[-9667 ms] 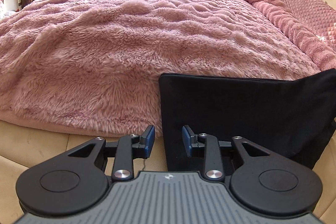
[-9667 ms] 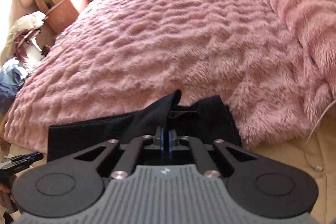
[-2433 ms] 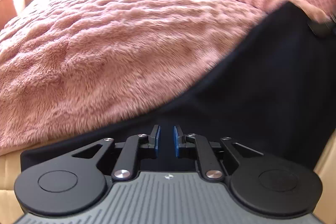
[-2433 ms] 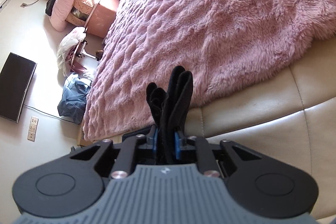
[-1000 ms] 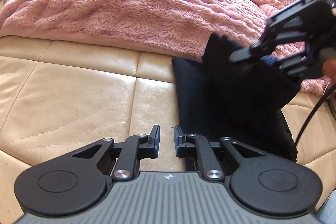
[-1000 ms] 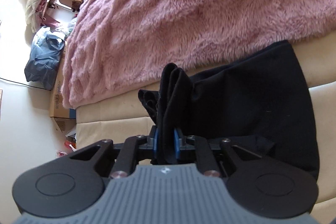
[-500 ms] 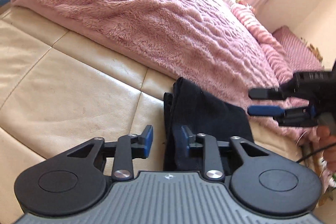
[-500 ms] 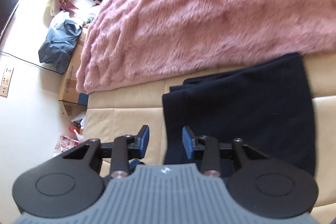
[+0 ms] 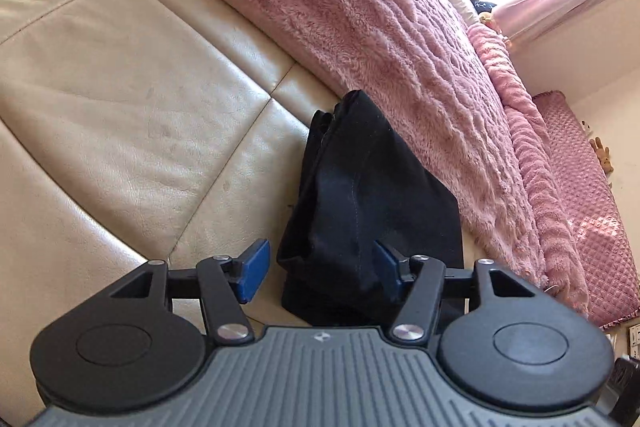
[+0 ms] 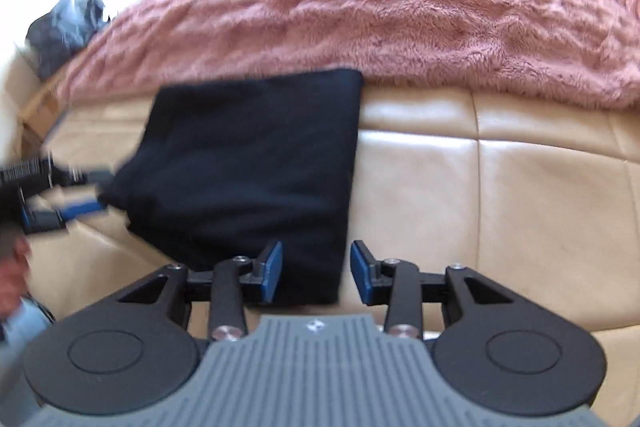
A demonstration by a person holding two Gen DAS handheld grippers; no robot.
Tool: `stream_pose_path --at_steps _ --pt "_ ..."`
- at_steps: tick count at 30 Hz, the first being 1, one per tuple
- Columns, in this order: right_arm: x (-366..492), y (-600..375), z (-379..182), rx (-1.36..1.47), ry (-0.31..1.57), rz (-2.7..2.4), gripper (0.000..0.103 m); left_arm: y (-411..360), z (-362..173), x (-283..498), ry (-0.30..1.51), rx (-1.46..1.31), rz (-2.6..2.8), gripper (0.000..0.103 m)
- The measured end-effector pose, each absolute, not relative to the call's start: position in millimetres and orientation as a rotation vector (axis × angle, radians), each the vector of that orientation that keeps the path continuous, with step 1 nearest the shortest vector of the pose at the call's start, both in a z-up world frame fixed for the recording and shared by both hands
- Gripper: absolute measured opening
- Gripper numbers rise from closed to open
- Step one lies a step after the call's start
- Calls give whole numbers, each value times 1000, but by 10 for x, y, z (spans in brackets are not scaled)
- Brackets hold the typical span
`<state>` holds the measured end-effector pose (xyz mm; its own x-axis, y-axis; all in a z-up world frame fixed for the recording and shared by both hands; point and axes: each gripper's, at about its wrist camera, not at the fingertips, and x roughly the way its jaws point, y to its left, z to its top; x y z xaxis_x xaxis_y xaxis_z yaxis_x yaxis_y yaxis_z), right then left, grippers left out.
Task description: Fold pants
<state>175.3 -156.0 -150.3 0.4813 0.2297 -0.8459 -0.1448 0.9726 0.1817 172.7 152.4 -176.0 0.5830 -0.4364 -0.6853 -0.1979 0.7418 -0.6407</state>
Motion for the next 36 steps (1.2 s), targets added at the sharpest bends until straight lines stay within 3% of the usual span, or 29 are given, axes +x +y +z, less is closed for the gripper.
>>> stream_pose_path --at_steps 4,8,9,10,11,12,16,21,24,26,30,32,33,35,36 --pt "1525 -1360 -1695 -89 988 240 34 1487 -1769 1692 969 -752 -142 65" --pt "1628 -1235 -1833 -186 967 223 31 1436 -1785 1733 998 -729 -124 47" --pt "1652 -1202 -1864 -210 968 228 27 1423 -1784 1739 1001 -723 -116 44" --pt "1667 -1165 -1882 -244 970 229 15 1411 -1768 1741 998 -714 -115 38" --pt "1670 -1145 -1852 -272 960 219 7 1403 -1733 1737 985 -714 -128 21" --pt "1656 -1170 -1791 -259 942 220 4 1397 -1674 1723 967 -718 -140 15" --pt "1574 -1433 -1603 -110 925 207 0 1347 -1559 1720 964 -671 -174 12" --pt "1595 -1710 -1986 59 1048 129 0 1305 -1804 1699 1016 -634 -142 9" --pt "1561 -1803 -2044 122 1045 132 0 1285 -1817 1718 1043 -552 -140 15" --pt "1571 -1786 -2019 103 1054 135 0 1255 -1751 1733 1056 -478 -139 28" --pt "1581 -1901 -1878 138 1041 125 0 1322 -1516 1685 1003 -408 -117 41" --pt "1604 -1991 -1765 180 1011 133 6 1358 -1412 1704 953 -392 -122 61" --pt "1630 -2018 -1728 199 1002 135 10 1375 -1380 1737 931 -401 -131 63" --pt "1718 -2084 -1662 266 977 150 29 1399 -1362 1840 908 -434 -145 70" --pt "1767 -2107 -1645 300 969 158 30 1409 -1372 1892 902 -451 -154 72"
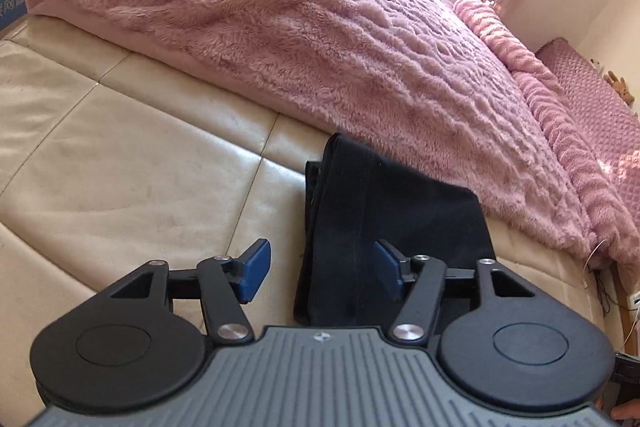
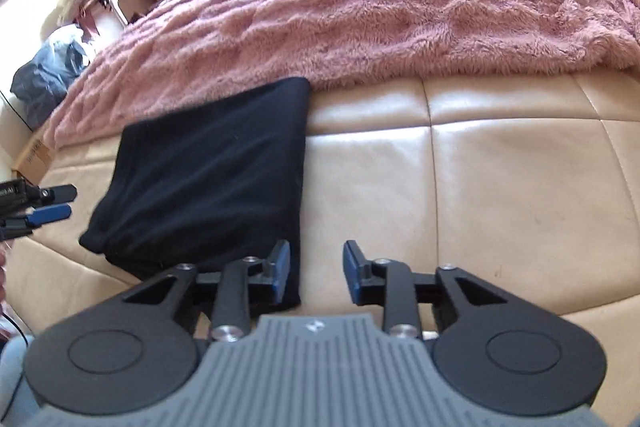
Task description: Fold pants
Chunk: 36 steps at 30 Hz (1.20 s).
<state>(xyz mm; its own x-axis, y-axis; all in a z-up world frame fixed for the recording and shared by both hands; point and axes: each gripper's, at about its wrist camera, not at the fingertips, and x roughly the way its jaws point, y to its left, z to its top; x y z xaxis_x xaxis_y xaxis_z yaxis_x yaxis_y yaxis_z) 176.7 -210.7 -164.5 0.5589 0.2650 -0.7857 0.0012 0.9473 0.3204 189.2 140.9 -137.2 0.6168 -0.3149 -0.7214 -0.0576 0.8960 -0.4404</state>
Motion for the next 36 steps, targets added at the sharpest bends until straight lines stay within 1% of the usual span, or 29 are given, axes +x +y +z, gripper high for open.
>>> stream_pose_path --at_steps 1,2,3,5,6,13,15,19,25,26,32,36 --pt "1829 -2127 -1633 334 967 166 33 1411 -1395 1952 898 -461 -166 77" --pt "1893 -2134 -1631 361 968 171 34 1408 -1426 2016 899 -464 -179 80" --pt "1954 -2135 -1632 381 967 172 35 1403 -1468 2088 905 -469 -193 80" --pt "2093 -2129 -1650 421 961 186 42 1411 -1567 2204 912 -488 -211 80" --pt "2160 -2124 -1670 438 964 192 44 1421 -1626 2263 918 -503 -223 80" --pt "2590 -2088 -1885 498 1005 230 45 1494 -1934 2583 971 -573 -264 80" --pt "2702 -2083 -1942 506 1008 232 45 1488 -1993 2669 978 -572 -267 80" --pt "2953 -2002 -1992 436 992 224 43 1471 -2006 2847 961 -562 -288 81" --pt "3432 -1928 -2137 413 1011 215 42 1364 -1987 3130 960 -483 -289 83" --pt "3510 -1911 -2160 408 1011 214 39 1333 -1986 3165 963 -464 -284 84" --pt "3711 -1865 -2230 398 1013 188 31 1095 -1975 3275 963 -287 -243 83" --pt "3730 -1856 -2226 406 1018 177 30 933 -1934 3248 926 -150 -205 84"
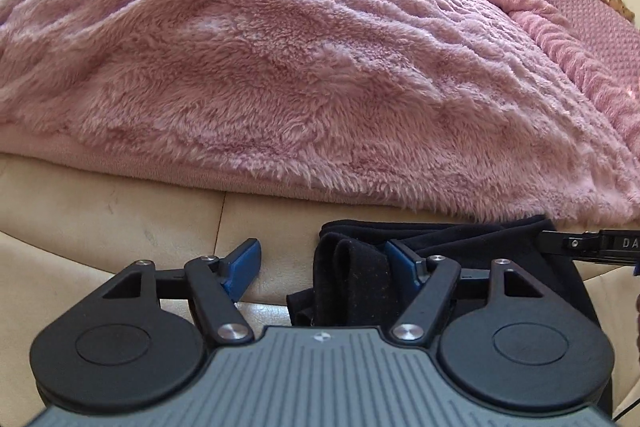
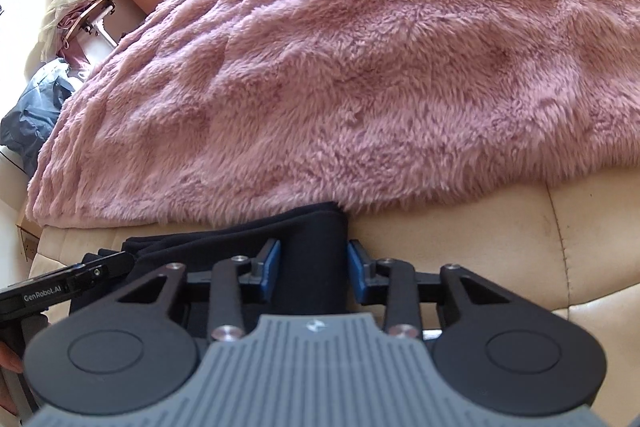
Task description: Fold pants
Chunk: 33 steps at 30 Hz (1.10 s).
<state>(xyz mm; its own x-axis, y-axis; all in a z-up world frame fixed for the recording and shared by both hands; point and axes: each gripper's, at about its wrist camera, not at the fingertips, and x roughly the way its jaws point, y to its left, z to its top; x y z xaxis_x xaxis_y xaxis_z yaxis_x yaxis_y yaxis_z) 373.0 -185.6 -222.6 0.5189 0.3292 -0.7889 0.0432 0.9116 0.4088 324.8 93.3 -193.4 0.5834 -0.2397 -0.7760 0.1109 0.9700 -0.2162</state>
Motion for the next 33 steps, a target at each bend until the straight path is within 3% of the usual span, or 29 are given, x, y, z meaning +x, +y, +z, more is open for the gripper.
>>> stream_pose_path --at_steps 4,8,15,22,23,30,31,33 --pt "3616 -1915 -2136 445 1029 200 35 1016 -1765 3164 909 -221 -190 82" --pt "3282 -2013 -2064 494 1020 237 49 1200 -1687 2994 928 -383 -257 85" --pt "2747 -2177 -2234 648 1056 259 48 1448 -2028 2735 1064 -659 -335 83" --pt "2715 -2276 -2366 787 1058 278 43 1487 -2148 2720 1058 -764 -350 82" --pt "2728 -2255 -2362 783 1058 289 43 1475 -2149 2725 1061 -765 -358 77" --pt "2815 -2156 -2387 775 1058 307 41 1363 -2168 2751 1082 -749 -396 72" --pt "2826 -2145 -2385 764 1060 308 37 1368 -2167 2750 1084 -749 -391 68" --pt "2836 -2133 -2386 744 1062 310 31 1382 -2170 2740 1094 -739 -362 48"
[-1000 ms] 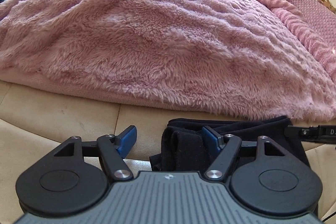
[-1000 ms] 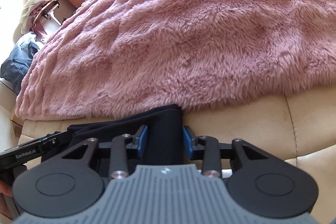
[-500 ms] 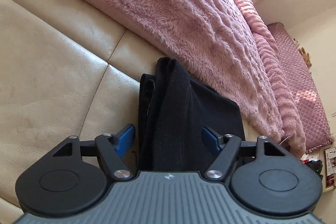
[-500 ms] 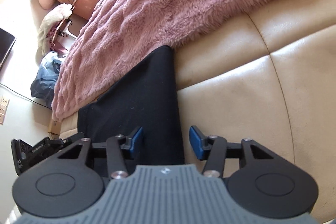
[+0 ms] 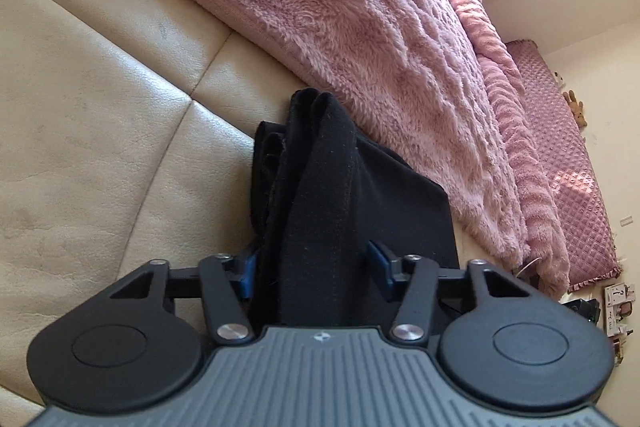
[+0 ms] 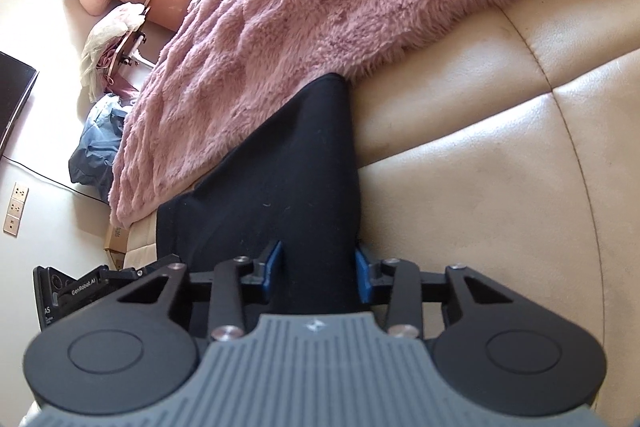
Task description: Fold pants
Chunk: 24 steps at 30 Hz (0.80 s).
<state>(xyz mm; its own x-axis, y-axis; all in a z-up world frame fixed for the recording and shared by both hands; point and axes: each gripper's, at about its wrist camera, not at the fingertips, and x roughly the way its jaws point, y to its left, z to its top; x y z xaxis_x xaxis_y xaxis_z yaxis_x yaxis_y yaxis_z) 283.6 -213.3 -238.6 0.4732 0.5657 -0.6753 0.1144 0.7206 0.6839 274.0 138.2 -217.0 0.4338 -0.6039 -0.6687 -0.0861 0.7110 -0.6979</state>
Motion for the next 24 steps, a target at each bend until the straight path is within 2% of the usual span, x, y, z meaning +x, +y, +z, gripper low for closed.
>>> stream_pose_path --at_steps 2,7,24 --pt "2837 -2129 -2391 739 1064 306 24 1399 -2186 2714 1095 -758 -362 37" --pt "2833 -2050 -2298 675 1052 306 17 1243 -2047 2650 1058 -658 -330 28" --pt "2548 -2019 -1643 601 986 339 15 1117 -1530 2292 968 -531 -315 26"
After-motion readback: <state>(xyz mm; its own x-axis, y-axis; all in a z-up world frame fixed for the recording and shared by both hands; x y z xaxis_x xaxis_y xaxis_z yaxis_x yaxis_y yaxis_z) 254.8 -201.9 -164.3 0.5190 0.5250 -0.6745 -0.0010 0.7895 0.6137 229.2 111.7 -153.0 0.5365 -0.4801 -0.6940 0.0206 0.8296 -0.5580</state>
